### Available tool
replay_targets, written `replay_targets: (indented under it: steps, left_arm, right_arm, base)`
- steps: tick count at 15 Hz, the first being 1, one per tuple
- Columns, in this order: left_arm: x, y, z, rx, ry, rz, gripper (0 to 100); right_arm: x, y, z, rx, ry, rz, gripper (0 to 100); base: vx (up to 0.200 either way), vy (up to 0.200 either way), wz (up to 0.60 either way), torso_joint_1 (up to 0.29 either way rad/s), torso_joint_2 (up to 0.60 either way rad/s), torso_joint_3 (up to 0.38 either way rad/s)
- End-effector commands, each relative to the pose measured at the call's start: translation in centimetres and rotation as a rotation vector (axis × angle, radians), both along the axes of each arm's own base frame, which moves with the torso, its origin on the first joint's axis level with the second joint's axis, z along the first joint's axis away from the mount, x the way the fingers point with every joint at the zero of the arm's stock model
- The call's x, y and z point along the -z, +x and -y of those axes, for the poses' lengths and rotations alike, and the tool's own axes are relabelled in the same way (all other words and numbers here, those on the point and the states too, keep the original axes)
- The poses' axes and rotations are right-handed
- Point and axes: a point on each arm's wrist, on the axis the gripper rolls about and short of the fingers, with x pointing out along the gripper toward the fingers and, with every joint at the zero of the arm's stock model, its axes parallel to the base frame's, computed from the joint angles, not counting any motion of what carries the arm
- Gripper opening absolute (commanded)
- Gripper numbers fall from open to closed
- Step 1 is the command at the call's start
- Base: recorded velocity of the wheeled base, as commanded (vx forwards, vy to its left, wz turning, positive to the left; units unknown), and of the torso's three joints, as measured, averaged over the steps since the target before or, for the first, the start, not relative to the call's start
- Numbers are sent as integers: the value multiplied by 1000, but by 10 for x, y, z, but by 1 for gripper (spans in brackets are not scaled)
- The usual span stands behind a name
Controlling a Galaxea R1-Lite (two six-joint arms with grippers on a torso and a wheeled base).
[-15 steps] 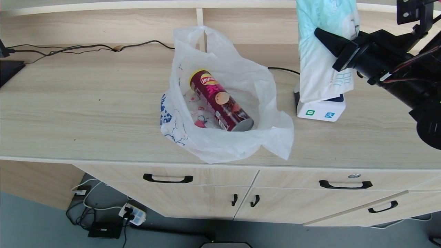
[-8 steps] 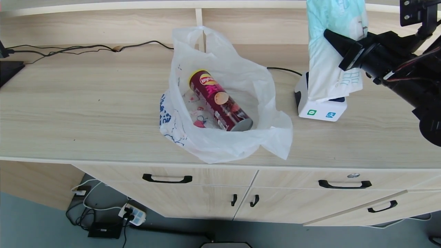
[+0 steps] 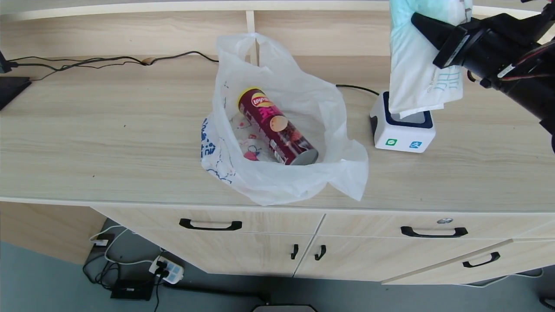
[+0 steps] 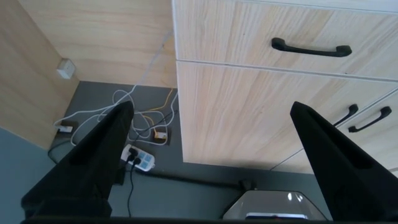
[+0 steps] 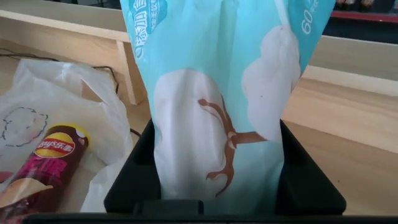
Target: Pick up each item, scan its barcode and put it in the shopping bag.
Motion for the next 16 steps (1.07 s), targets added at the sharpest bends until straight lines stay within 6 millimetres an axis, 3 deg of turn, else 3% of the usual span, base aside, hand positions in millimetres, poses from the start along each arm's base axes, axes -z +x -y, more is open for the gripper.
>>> replay_targets:
  steps: [1, 5, 6, 9, 11, 13, 16]
  left_arm:
    - [0, 0, 0, -1, 0, -1, 100]
    - [0, 0, 0, -1, 0, -3, 100]
    - [0, 0, 0, -1, -2, 0, 100]
    - [0, 0, 0, -1, 0, -1, 100]
    - [0, 0, 0, -1, 0, -1, 100]
    - [0, 0, 0, -1, 0, -3, 100]
    - [0, 0, 0, -1, 0, -1, 100]
  right_arm:
    - [-31, -28, -23, -102, 21, 49, 0]
    - [-41, -37, -18, -97, 21, 48, 0]
    - [-44, -43, -7, -70, 29, 53, 0]
    - [-30, -56, 3, 49, 105, -28, 0]
    - [-15, -69, 1, 16, 150, -119, 0]
    - [13, -81, 4, -1, 168, -253, 0]
    - [20, -80, 6, 11, 169, -277, 0]
  base:
    - [0, 0, 600, 7, 2, 2]
    - [0, 0, 600, 1, 1, -2]
    - [0, 0, 600, 2, -2, 2]
    - [0, 0, 600, 1, -1, 2]
    - [0, 0, 0, 0, 0, 0]
    - [0, 0, 0, 0, 0, 0]
    - [0, 0, 0, 0, 0, 0]
